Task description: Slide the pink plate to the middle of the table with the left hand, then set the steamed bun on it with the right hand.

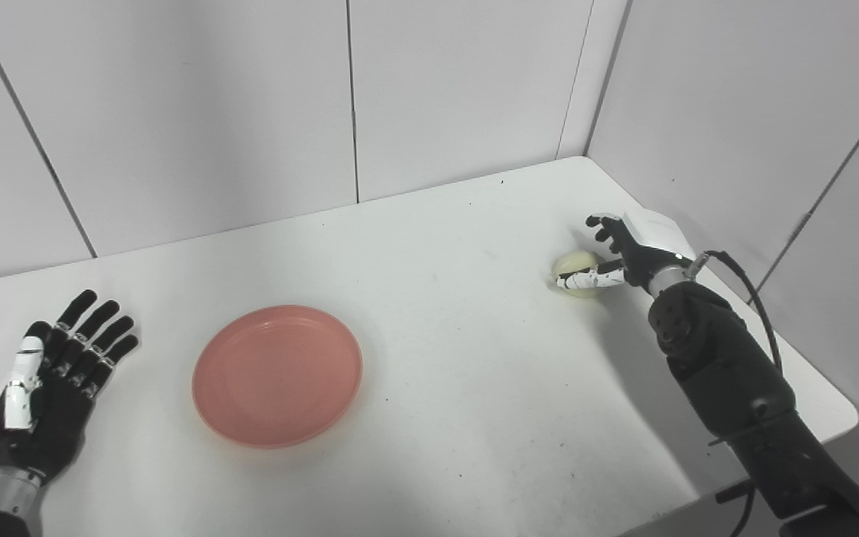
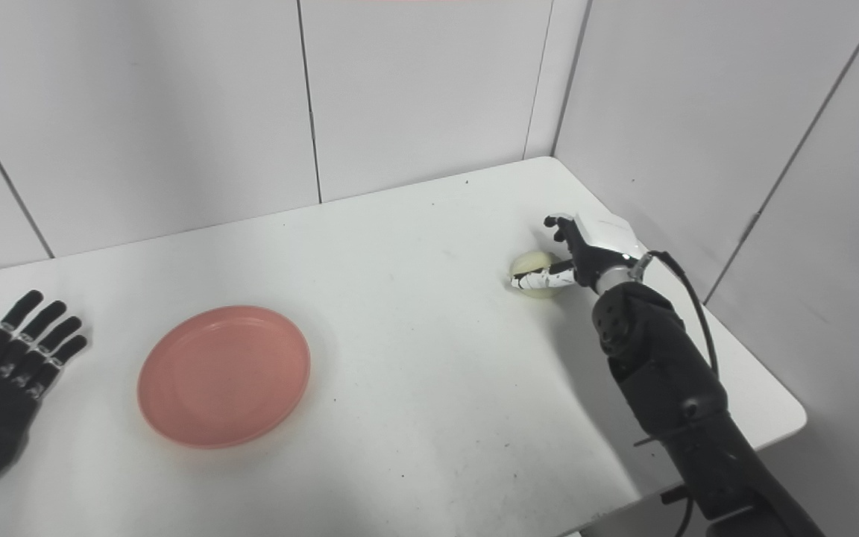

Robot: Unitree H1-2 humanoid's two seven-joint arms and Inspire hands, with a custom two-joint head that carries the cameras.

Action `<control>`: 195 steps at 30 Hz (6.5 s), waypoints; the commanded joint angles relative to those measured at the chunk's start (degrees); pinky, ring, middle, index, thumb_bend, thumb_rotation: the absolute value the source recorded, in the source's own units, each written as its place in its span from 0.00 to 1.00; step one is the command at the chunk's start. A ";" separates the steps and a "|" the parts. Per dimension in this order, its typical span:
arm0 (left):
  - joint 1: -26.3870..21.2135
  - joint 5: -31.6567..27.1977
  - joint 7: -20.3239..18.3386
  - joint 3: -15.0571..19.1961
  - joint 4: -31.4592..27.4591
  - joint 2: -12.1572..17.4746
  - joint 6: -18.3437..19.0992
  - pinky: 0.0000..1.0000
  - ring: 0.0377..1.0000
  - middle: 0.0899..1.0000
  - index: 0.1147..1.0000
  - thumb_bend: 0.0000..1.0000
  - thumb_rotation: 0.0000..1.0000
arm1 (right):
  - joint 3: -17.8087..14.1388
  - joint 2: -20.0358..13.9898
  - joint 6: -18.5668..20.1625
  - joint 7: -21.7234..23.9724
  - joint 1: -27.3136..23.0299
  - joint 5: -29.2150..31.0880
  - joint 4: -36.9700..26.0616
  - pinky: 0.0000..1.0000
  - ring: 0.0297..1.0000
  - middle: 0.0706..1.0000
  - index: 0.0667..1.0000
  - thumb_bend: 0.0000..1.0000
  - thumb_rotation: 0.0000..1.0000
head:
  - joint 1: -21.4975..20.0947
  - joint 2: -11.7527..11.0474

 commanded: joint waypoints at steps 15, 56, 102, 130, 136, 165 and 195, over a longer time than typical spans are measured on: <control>7.04 1.23 1.92 0.52 2.43 1.75 4.96 0.85 0.84 0.85 0.84 0.48 0.85 | -2.11 -1.96 3.24 4.41 -1.10 1.34 -4.24 0.73 0.79 0.79 0.76 0.87 0.34 | 0.07 0.87; 8.30 2.83 3.16 -1.83 -1.11 -0.85 4.11 0.86 0.86 0.87 0.85 0.47 0.88 | -0.46 -2.83 -0.90 -6.64 -2.05 2.46 -8.48 0.44 0.43 0.40 0.47 0.53 0.00 | 9.94 0.65; 10.60 14.17 19.85 -10.46 -18.19 -13.41 12.46 0.93 0.91 0.91 0.92 0.38 1.00 | 20.42 19.06 -1.10 14.14 -19.46 -2.15 -26.56 0.30 0.36 0.38 0.50 0.52 0.00 | 37.04 5.22; 10.21 15.02 20.47 -10.94 -19.11 -14.03 13.46 0.92 0.91 0.91 0.93 0.39 1.00 | 26.70 22.50 -6.78 12.63 -16.95 -1.39 -13.03 0.32 0.38 0.38 0.50 0.52 0.00 | 38.10 7.30; 10.11 15.01 20.41 -10.93 -19.07 -14.14 13.52 0.93 0.91 0.91 0.93 0.40 1.00 | 28.24 22.04 -7.72 12.27 -17.04 -2.60 -10.62 0.33 0.39 0.38 0.51 0.52 0.00 | 38.21 7.45; 9.81 14.39 20.43 -10.23 -18.82 -15.01 13.18 0.91 0.90 0.91 0.90 0.38 1.00 | 31.61 17.99 -0.98 33.38 -21.41 -10.95 -23.11 0.61 0.78 0.89 0.90 0.90 0.72 | 38.36 7.84; 11.41 17.63 21.76 -10.12 -21.94 -13.76 10.60 0.97 0.94 0.95 0.95 0.37 1.00 | 6.18 21.27 1.90 25.42 -13.44 5.93 -28.32 0.78 0.90 0.99 1.00 0.89 1.00 | 35.97 5.96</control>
